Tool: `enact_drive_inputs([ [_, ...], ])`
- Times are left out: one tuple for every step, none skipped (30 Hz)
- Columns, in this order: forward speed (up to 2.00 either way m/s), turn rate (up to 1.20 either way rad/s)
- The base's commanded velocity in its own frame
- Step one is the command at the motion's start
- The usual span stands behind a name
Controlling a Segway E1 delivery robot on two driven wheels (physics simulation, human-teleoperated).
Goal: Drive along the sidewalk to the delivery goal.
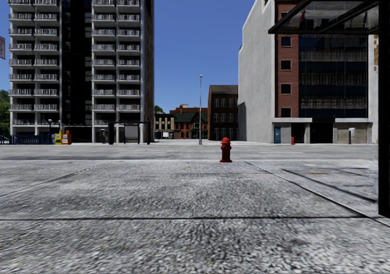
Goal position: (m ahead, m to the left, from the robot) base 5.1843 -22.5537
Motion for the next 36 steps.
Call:
enact_drive_inputs([
  [2.0,0.0],
  [2.0,0.0],
  [2.0,0.0],
  [2.0,0.0],
  [2.0,0.0],
  [2.0,0.0],
  [2.0,0.0],
  [2.0,0.0],
  [2.0,0.0],
  [2.0,0.0],
  [2.0,0.0],
  [2.0,0.0],
  [2.0,0.0],
  [2.0,0.0],
  [2.0,0.0],
  [2.0,0.0],
  [2.0,0.0],
  [2.0,0.0],
  [2.0,0.0],
  [2.0,0.0],
  [1.27,0.0],
  [1.27,0.0],
  [1.26,0.0],
  [1.26,0.0],
  [1.26,0.0],
  [1.26,0.0],
  [1.26,0.0],
  [1.26,0.0],
  [1.26,0.0],
  [1.26,0.0],
  [1.26,0.0],
  [1.26,0.0],
  [1.26,0.0],
  [1.26,-0.33],
  [1.26,-0.62],
  [1.26,-0.62],
])
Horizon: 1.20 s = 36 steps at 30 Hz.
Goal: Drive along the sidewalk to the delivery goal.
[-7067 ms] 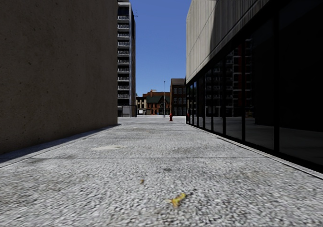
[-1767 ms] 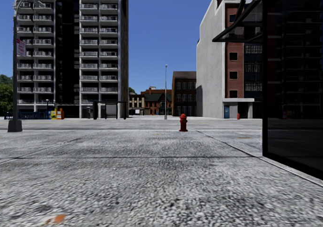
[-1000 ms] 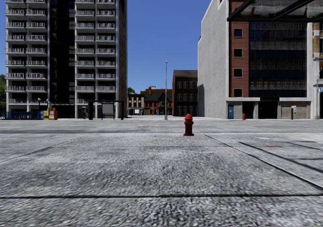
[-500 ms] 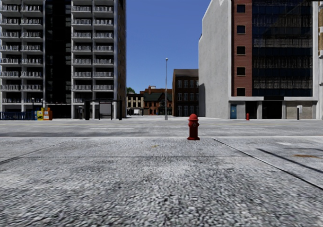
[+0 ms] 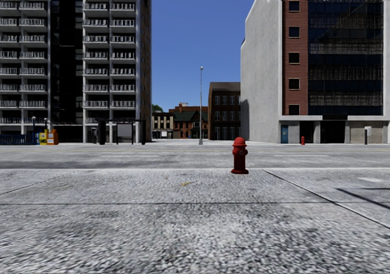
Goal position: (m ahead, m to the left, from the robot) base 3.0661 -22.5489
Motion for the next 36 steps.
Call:
enact_drive_inputs([
  [1.25,-0.86],
  [1.25,-0.96],
  [1.25,-0.98],
  [1.24,-0.98],
  [1.24,-0.99],
  [1.24,-0.99],
  [1.24,-0.99],
  [1.24,-0.99],
  [1.24,-0.99],
  [1.24,-0.99],
  [1.24,-0.99],
  [1.24,-0.99],
  [1.24,-0.99],
  [1.24,-0.99],
  [1.24,-0.99],
  [1.24,-0.99],
  [1.24,-0.99],
  [1.24,-0.99],
  [1.24,-0.99],
  [1.24,-0.99],
  [1.24,-0.99],
  [1.24,-0.99],
  [1.24,-0.99],
  [1.24,-0.99],
  [1.24,-0.99],
  [1.24,-0.99],
  [1.24,-0.99],
  [1.24,-0.99],
  [1.24,-0.99],
  [1.24,-0.99],
  [1.24,-0.99],
  [1.24,-0.99],
  [1.24,-0.99],
  [1.24,-0.99],
  [1.24,-0.99],
  [1.24,-0.99],
])
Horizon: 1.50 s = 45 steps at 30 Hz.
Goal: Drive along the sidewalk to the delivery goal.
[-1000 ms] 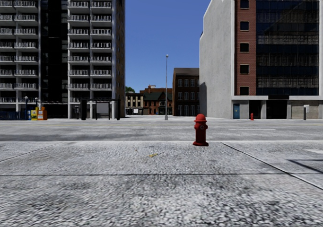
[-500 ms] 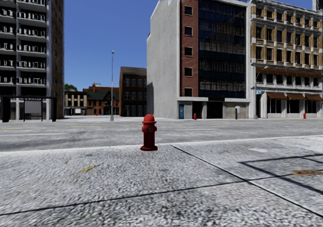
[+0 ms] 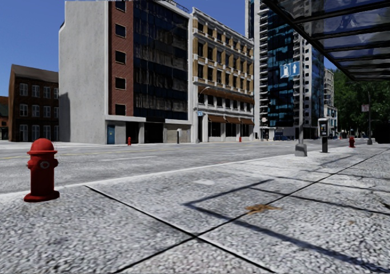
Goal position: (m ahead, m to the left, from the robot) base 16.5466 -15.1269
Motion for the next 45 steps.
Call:
enact_drive_inputs([
  [1.24,-0.99],
  [1.24,-0.99],
  [1.24,-0.99],
  [1.24,-0.99],
  [1.24,-0.99],
  [1.24,-0.99],
  [1.24,-0.99],
  [1.24,-0.99],
  [1.24,-0.99],
  [1.24,-0.99],
  [1.24,-0.98],
  [1.24,-0.91],
  [1.24,-0.21],
  [1.24,-0.04],
  [1.24,-0.01],
  [1.24,0.0],
  [1.24,0.0],
  [1.24,0.0],
  [1.24,0.0],
  [1.24,0.0],
  [1.24,0.0],
  [1.24,0.0],
  [1.24,0.0],
  [1.24,0.0],
  [1.24,0.0],
  [1.24,0.0],
  [1.24,0.0],
  [1.24,0.0],
  [1.24,0.0],
  [1.24,0.0],
  [1.24,0.0],
  [1.24,0.0],
  [1.24,0.0],
  [1.24,0.0],
  [1.24,0.0],
  [1.24,0.0],
  [1.24,0.0],
  [1.25,0.0],
  [1.25,0.0],
  [1.28,-0.04],
  [1.32,-0.19],
  [1.34,-0.25],
  [1.35,-0.27],
  [1.35,-0.27],
  [1.35,-0.26],
])
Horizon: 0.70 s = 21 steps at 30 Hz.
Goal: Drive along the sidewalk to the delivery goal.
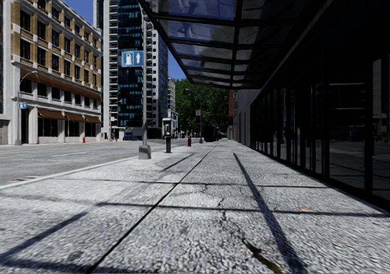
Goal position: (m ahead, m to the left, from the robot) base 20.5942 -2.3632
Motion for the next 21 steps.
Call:
enact_drive_inputs([
  [1.35,-0.23],
  [1.35,-0.22],
  [1.35,-0.2],
  [1.38,-0.2],
  [1.43,-0.19],
  [1.43,-0.19],
  [1.49,-0.19],
  [1.57,-0.19],
  [1.63,-0.29],
  [1.67,-0.51],
  [1.7,-0.92],
  [1.72,-1.07],
  [1.74,-1.11],
  [1.76,-1.09],
  [1.76,-1.09],
  [1.76,-0.67],
  [1.81,0.0],
  [1.81,0.0],
  [1.81,-0.01],
  [1.82,-0.03],
  [1.82,-0.18],
])
